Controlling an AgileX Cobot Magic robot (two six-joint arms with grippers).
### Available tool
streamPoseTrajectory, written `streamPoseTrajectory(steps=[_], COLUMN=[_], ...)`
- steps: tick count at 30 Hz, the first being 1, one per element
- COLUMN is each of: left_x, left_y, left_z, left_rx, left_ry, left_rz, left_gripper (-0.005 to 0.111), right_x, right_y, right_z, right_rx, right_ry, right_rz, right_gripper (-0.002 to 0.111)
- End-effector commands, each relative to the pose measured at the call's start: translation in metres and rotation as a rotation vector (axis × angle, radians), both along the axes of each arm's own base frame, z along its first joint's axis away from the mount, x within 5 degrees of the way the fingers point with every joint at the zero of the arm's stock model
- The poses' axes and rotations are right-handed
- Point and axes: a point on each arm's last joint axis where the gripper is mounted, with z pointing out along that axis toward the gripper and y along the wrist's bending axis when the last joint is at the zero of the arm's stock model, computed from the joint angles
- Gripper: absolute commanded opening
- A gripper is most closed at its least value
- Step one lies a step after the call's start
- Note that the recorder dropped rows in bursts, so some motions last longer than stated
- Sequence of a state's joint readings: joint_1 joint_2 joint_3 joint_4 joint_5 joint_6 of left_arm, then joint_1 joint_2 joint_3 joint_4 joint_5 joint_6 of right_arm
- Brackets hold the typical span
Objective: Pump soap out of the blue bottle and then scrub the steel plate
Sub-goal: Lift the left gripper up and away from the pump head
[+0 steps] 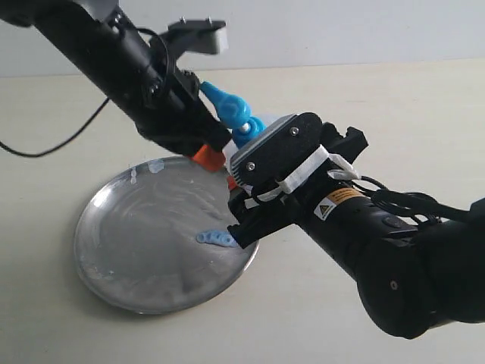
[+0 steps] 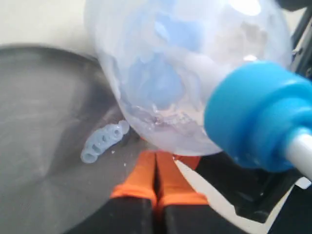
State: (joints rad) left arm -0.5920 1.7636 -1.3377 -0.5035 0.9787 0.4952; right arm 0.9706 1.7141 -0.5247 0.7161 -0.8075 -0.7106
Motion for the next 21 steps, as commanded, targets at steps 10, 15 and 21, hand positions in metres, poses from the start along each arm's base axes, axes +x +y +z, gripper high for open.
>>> streamPoseTrajectory(steps=[10, 15, 21], left_x=[-0.01, -0.013, -0.017], left_y=[0.037, 0.053, 0.074], left_z=[0.124, 0.139, 0.155], left_rx=[-0.06, -0.079, -0.103], left_ry=[-0.404, -0.442, -0.47], left_rz=[0.112, 0.156, 0.24], left_gripper=[0.0, 0.0, 0.0], right_x=[0.0, 0.0, 0.001], right_y=[-0.001, -0.001, -0.005], right_z=[0.001, 0.001, -0.001], right_rx=[0.014, 0.021, 0.04], right_ry=[0.014, 0.02, 0.045], right_rz=[-0.028, -0.037, -0.095], right_gripper=[0.0, 0.0, 0.0])
